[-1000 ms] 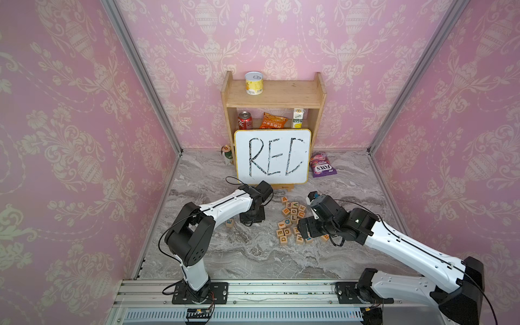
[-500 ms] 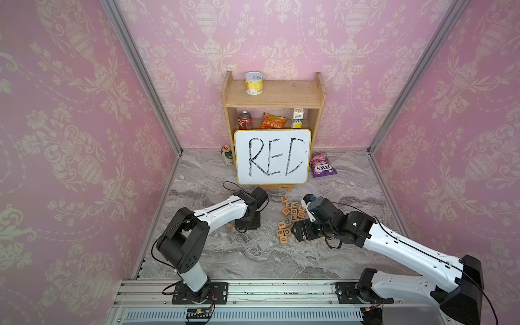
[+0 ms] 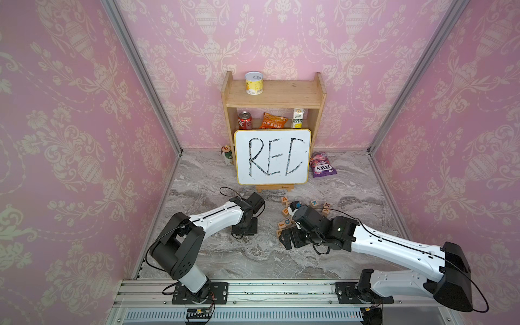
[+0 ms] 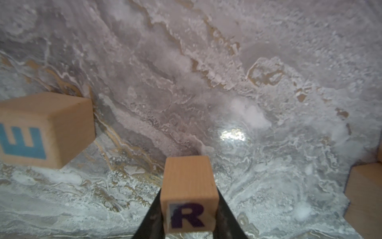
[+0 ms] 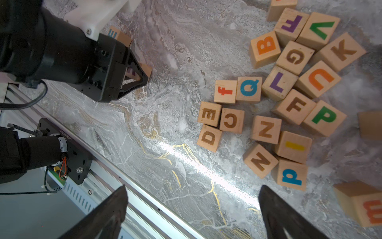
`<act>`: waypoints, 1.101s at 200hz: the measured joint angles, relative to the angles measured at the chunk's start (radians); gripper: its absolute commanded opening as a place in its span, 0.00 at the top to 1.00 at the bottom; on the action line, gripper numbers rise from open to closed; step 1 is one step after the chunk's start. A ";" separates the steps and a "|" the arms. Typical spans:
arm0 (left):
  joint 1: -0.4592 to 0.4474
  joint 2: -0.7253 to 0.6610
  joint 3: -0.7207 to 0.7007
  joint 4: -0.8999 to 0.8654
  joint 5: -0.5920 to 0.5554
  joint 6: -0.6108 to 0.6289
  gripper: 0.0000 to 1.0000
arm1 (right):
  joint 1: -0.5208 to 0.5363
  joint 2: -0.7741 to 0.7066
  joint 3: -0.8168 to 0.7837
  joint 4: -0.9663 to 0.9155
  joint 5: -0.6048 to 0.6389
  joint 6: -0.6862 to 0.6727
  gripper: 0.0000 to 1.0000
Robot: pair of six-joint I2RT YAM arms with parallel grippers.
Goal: Assemble the uppercase word "red" with letter blocks
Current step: Place the letter block at the center of the board.
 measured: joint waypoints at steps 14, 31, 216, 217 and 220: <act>0.000 -0.002 -0.009 0.003 0.000 0.000 0.77 | 0.018 0.023 0.003 0.004 0.003 0.010 0.00; 0.000 -0.002 -0.021 0.008 0.000 0.000 0.74 | 0.034 0.047 0.013 0.007 0.004 0.018 0.00; 0.013 -0.007 0.000 0.003 0.003 0.055 0.01 | 0.056 0.103 0.127 -0.029 0.082 0.016 0.00; 0.013 -0.007 0.003 0.002 0.003 0.056 0.01 | 0.056 0.103 0.127 -0.030 0.083 0.016 0.00; 0.013 -0.007 0.009 -0.002 0.003 0.056 0.01 | 0.056 0.103 0.129 -0.033 0.084 0.016 0.00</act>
